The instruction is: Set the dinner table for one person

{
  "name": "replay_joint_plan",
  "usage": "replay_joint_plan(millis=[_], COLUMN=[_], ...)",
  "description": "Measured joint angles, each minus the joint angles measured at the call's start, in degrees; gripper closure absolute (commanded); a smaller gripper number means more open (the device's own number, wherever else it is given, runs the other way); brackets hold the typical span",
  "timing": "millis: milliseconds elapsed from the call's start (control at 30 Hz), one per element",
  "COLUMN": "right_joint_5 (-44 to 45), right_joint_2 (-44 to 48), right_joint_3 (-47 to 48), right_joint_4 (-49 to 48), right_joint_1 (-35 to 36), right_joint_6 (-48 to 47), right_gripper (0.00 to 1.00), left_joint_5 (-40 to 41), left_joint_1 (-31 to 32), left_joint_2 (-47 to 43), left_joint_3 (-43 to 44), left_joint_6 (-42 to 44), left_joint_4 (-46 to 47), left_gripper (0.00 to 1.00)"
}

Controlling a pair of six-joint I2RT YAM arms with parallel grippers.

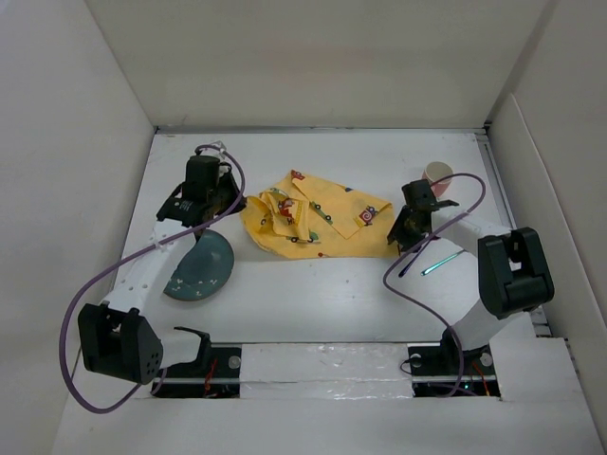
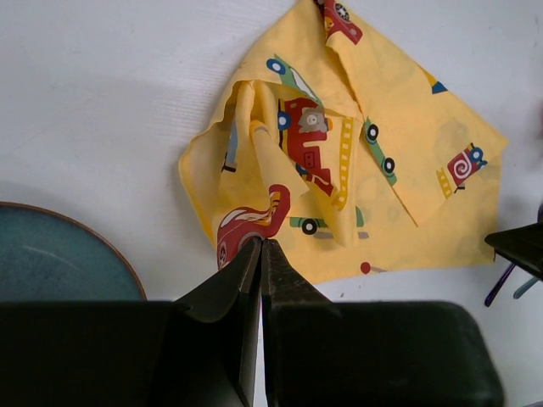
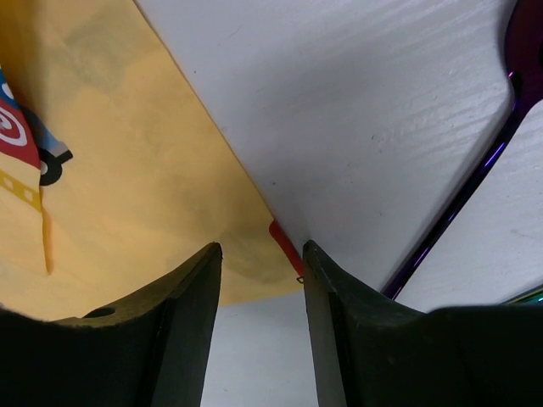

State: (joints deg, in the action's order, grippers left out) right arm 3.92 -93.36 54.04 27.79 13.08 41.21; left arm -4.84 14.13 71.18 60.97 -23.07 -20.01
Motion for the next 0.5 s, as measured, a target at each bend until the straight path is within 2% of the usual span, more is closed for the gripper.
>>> replay_joint_plan(millis=[267, 333, 367, 433, 467, 500], right_joint_5=[1.7, 1.9, 1.9, 2.1, 2.1, 2.2], right_joint_2=[0.1, 0.1, 0.1, 0.0, 0.0, 0.0], right_joint_3=[0.0, 0.0, 0.0, 0.0, 0.0, 0.0], right_joint_4=[1.5, 1.8, 2.0, 2.6, 2.9, 3.2], right_joint_1=[2.8, 3.1, 3.4, 4.0, 4.3, 4.7], right_joint_6=[3.3, 3.9, 4.3, 5.0, 5.4, 5.8], right_gripper=[0.54, 0.6, 0.72, 0.81, 0.9, 0.94], left_joint_5=[-2.3, -2.9, -3.2, -3.7, -3.8, -3.8], left_joint_1=[0.0, 0.0, 0.0, 0.0, 0.0, 0.0], left_joint_2=[0.0, 0.0, 0.0, 0.0, 0.0, 0.0], left_joint_3=[0.0, 0.0, 0.0, 0.0, 0.0, 0.0], left_joint_6=[0.0, 0.0, 0.0, 0.0, 0.0, 0.0], left_joint_4=[1.6, 1.8, 1.9, 1.9, 1.9, 1.8], left_gripper=[1.0, 1.0, 1.0, 1.0, 1.0, 1.0])
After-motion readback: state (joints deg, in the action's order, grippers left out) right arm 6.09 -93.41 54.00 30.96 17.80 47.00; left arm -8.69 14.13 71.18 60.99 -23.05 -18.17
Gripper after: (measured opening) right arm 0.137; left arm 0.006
